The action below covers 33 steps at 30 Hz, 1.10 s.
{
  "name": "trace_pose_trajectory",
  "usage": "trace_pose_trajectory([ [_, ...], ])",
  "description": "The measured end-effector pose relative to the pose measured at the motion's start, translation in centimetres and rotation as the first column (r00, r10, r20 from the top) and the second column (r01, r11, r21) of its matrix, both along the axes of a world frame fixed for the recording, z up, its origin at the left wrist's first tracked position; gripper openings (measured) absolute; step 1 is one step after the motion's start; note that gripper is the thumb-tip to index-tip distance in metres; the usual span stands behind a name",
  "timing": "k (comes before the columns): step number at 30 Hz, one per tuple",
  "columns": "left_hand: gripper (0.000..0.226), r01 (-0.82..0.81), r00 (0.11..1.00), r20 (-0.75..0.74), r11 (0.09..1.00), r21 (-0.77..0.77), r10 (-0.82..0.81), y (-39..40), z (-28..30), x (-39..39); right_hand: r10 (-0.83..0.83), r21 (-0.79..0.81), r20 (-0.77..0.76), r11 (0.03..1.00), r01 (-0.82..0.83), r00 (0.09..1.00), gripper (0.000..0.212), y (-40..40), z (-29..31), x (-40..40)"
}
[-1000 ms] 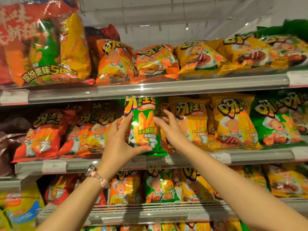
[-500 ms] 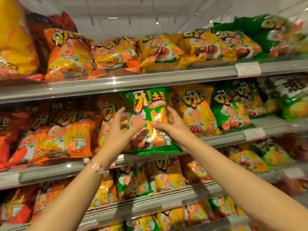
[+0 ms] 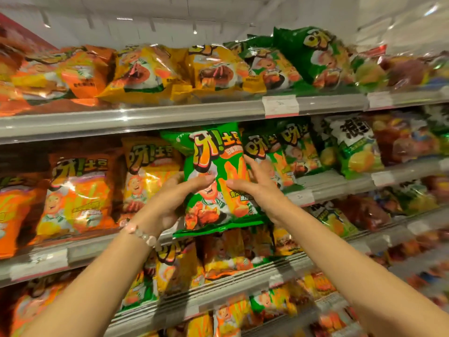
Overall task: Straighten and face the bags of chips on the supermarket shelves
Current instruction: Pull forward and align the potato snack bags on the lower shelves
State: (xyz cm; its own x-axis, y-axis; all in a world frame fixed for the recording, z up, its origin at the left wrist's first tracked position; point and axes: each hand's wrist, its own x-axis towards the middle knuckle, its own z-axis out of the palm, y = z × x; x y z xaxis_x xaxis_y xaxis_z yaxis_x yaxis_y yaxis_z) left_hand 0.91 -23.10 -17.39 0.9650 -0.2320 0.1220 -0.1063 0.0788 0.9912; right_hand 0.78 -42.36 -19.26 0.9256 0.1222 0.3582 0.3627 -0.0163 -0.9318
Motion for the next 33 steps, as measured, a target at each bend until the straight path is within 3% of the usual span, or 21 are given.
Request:
trace_pose_trajectory([
  [3,0.079,-0.021,1.0,0.015,0.998,-0.054,0.022,-4.3,-0.1,0.6,-0.041,-0.048,0.005,0.998,0.042,0.999,0.078,-3.8,0.4,0.6],
  [6,0.074,-0.028,0.997,0.076,0.999,-0.044,0.031,-8.7,0.0,1.5,-0.055,-0.071,0.03,0.996,0.057,0.998,0.055,-7.6,1.1,1.3],
  [10,0.068,-0.042,0.991,0.124,0.999,0.011,0.041,-13.8,-0.4,2.8,-0.11,-0.097,0.057,0.989,0.115,0.992,0.066,-12.5,1.5,2.2],
  [15,0.096,-0.06,0.992,0.114,0.995,0.076,0.051,-17.9,-0.8,4.6,-0.123,-0.053,0.029,0.991,0.125,0.992,0.055,-18.0,1.7,4.6],
  [19,0.112,-0.223,0.924,0.36,0.949,0.225,0.132,-19.0,-0.8,5.4,-0.199,0.009,0.029,0.98,0.198,0.98,0.07,-21.8,2.5,7.0],
  [21,0.111,-0.368,0.831,0.549,0.83,0.42,0.091,-19.0,-0.8,5.7,-0.256,-0.011,0.047,0.966,0.257,0.966,0.08,-23.6,2.7,8.2],
  [22,0.109,-0.475,0.767,0.64,0.713,0.515,0.049,-19.0,-0.9,6.0,-0.292,-0.02,0.056,0.956,0.294,0.955,0.083,-24.4,2.6,8.8],
  [24,0.11,-0.669,0.664,0.746,0.396,0.629,-0.062,-19.4,-1.2,6.7,-0.352,-0.019,0.07,0.935,0.354,0.933,0.084,-25.8,2.3,10.3],
  [26,0.122,-0.676,0.71,0.695,0.166,0.718,-0.113,-20.0,-1.9,7.4,-0.378,-0.024,0.082,0.924,0.381,0.922,0.085,-26.8,1.8,11.7],
  [29,0.133,-0.596,0.791,0.603,0.089,0.798,-0.105,-20.0,-3.2,8.2,-0.39,-0.065,0.099,0.916,0.397,0.916,0.082,-27.4,1.1,13.4],
  [33,0.137,-0.607,0.785,0.61,0.069,0.792,-0.105,-19.1,-4.1,8.9,-0.386,-0.046,0.095,0.919,0.392,0.917,0.072,-27.7,-0.1,15.1],
])
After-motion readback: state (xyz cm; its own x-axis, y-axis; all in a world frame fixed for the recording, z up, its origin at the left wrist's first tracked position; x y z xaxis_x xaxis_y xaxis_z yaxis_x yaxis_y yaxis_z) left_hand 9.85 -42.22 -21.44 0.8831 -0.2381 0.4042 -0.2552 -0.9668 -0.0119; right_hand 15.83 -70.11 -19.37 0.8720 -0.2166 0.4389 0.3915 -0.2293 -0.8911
